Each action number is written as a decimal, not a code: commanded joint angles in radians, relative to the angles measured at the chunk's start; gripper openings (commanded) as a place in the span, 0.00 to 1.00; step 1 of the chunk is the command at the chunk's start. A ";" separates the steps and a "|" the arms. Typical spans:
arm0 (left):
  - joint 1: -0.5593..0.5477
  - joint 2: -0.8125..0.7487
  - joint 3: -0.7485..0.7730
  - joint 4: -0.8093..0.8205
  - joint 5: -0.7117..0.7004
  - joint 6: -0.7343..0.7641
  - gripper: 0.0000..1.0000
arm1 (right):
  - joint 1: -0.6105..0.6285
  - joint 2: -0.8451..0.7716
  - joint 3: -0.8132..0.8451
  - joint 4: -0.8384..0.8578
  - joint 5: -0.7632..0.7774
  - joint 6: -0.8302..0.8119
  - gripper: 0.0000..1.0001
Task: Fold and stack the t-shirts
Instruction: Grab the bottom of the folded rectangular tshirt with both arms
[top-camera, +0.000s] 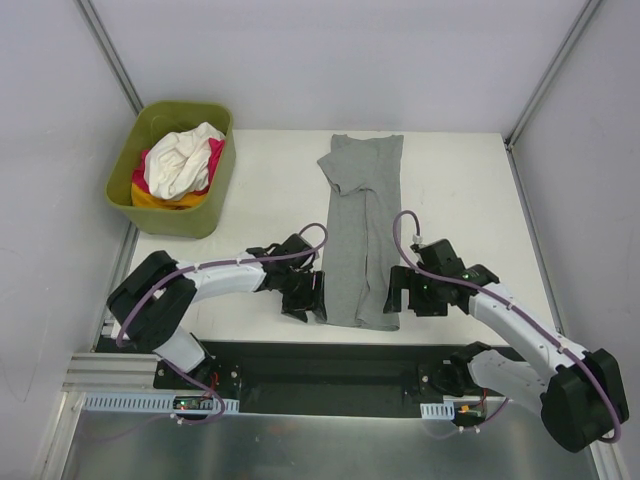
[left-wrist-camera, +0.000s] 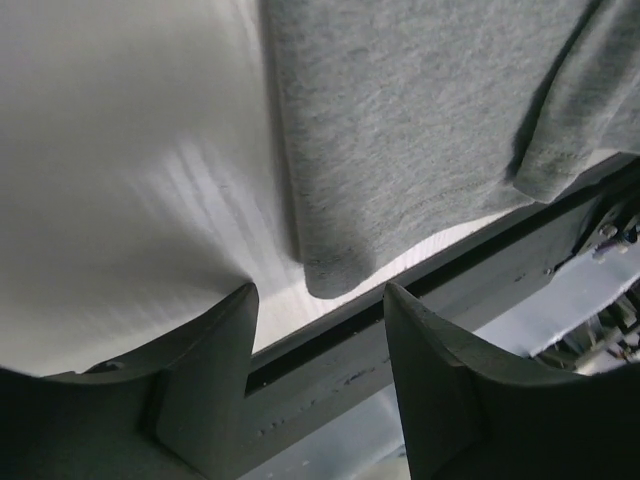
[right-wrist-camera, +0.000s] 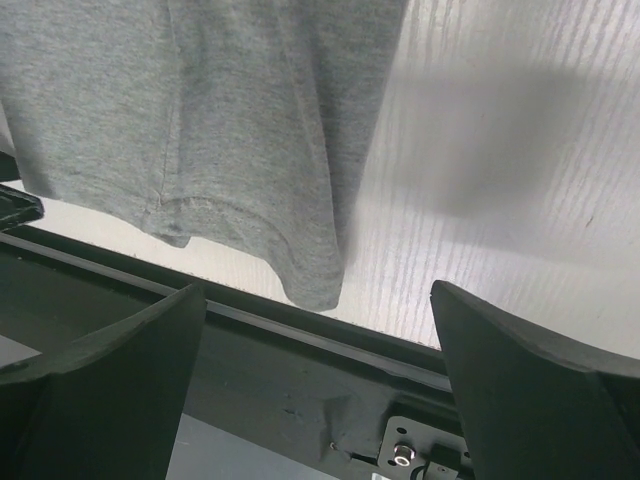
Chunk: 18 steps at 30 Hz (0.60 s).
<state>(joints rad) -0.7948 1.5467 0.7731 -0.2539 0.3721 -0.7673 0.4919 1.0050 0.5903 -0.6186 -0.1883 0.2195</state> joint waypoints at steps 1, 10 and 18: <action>-0.009 0.073 0.026 0.010 0.057 0.016 0.43 | 0.004 -0.029 -0.013 0.000 -0.066 0.018 1.00; -0.009 0.118 0.063 0.010 0.042 0.025 0.04 | 0.016 0.012 -0.050 0.025 -0.138 0.021 0.89; -0.009 0.102 0.054 0.010 0.036 0.022 0.00 | 0.046 0.076 -0.079 0.097 -0.131 0.066 0.60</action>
<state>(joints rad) -0.7990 1.6550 0.8162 -0.2325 0.4381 -0.7631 0.5201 1.0599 0.5297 -0.5800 -0.3061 0.2432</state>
